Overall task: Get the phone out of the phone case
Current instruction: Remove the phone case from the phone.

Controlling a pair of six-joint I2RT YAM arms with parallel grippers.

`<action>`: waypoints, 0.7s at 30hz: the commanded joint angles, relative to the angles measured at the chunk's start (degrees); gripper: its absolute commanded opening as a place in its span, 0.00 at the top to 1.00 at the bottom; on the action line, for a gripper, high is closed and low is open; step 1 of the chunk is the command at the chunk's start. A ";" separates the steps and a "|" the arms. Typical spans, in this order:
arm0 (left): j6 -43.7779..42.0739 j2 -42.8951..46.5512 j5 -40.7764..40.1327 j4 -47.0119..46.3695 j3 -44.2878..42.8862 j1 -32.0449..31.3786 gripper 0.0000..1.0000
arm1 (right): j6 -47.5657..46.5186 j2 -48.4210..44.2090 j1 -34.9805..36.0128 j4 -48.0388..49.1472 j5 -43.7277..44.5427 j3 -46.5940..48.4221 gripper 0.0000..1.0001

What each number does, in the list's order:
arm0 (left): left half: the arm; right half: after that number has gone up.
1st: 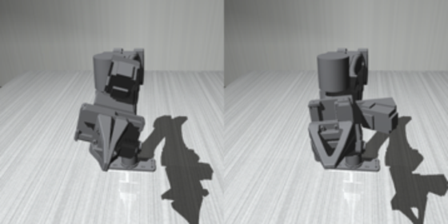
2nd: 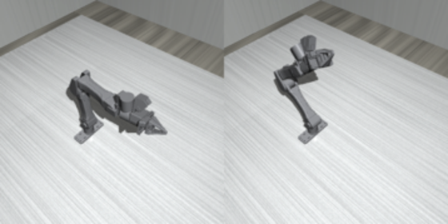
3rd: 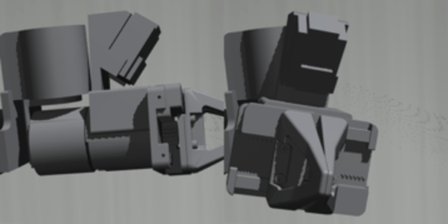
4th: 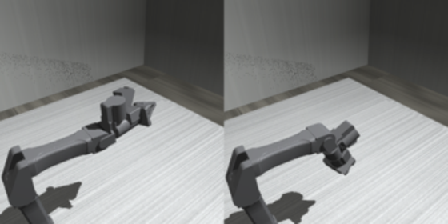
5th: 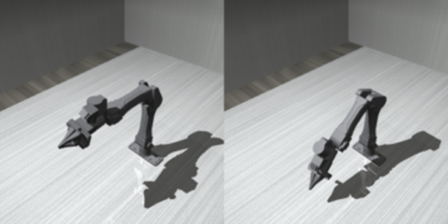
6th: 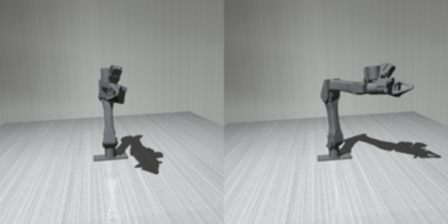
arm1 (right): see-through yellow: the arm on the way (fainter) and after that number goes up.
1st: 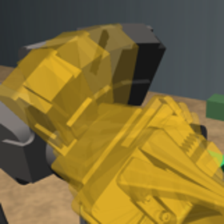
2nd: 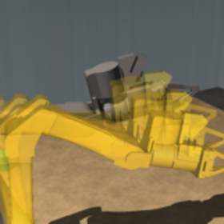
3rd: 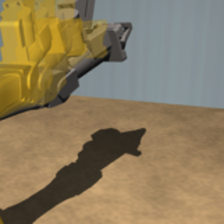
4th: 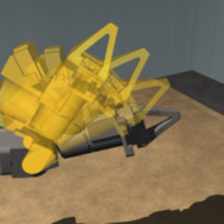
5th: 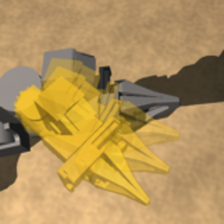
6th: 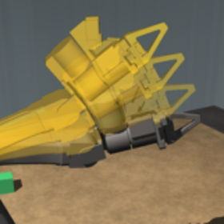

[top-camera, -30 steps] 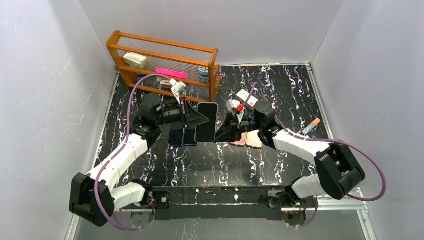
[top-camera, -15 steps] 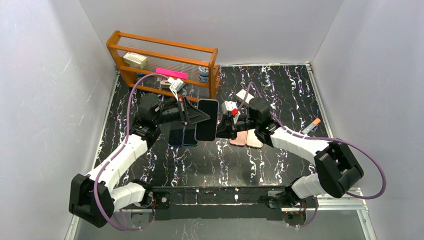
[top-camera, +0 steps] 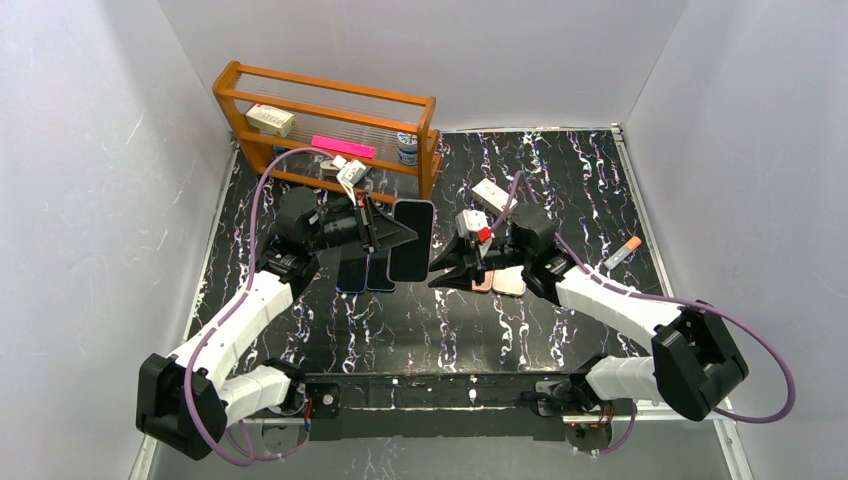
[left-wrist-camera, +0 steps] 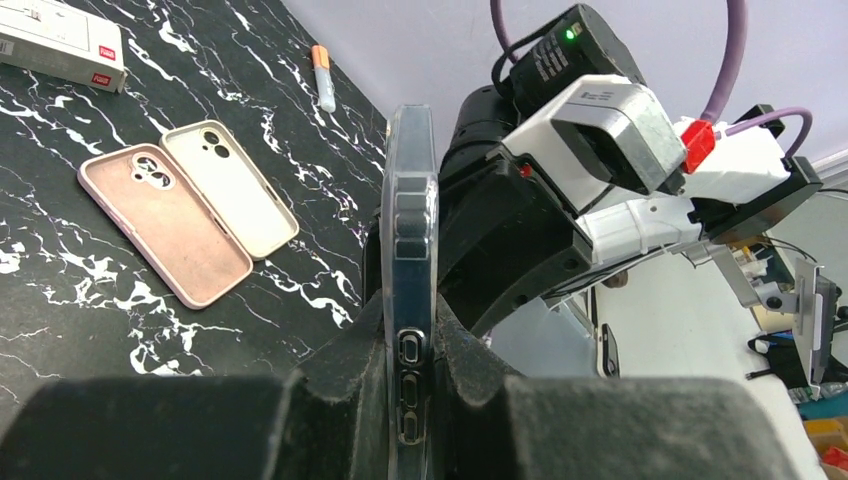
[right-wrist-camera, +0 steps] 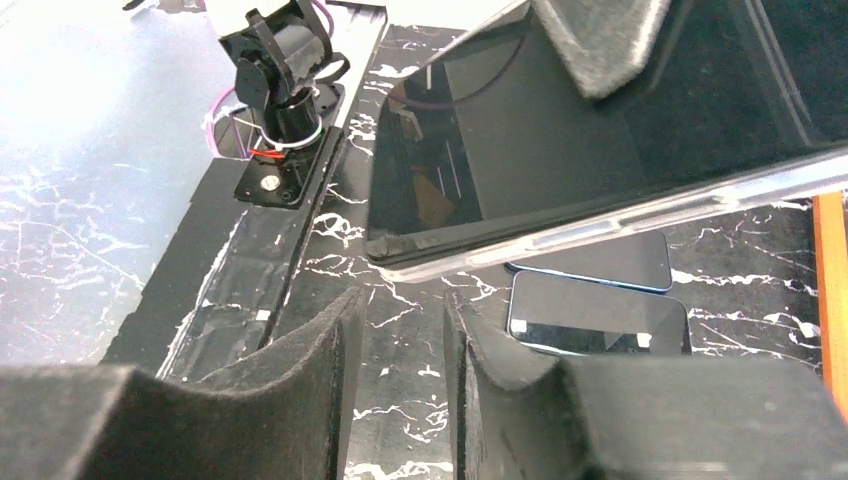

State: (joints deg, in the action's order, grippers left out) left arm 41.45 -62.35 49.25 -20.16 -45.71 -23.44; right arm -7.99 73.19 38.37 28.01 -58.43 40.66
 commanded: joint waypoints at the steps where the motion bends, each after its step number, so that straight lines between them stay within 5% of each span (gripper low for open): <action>1: 2.89 1.97 0.03 -6.36 -0.48 -0.20 1.00 | 6.58 -2.35 0.04 8.43 -0.87 -2.25 0.57; 21: 9.70 2.67 0.87 -12.40 1.86 -0.20 1.00 | 26.58 2.85 -2.51 28.65 0.87 -3.54 0.69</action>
State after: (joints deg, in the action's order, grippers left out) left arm 48.77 -61.98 48.53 -28.49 -43.86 -23.38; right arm 13.28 75.33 37.32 47.70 -58.78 37.58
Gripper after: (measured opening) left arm 0.117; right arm 0.328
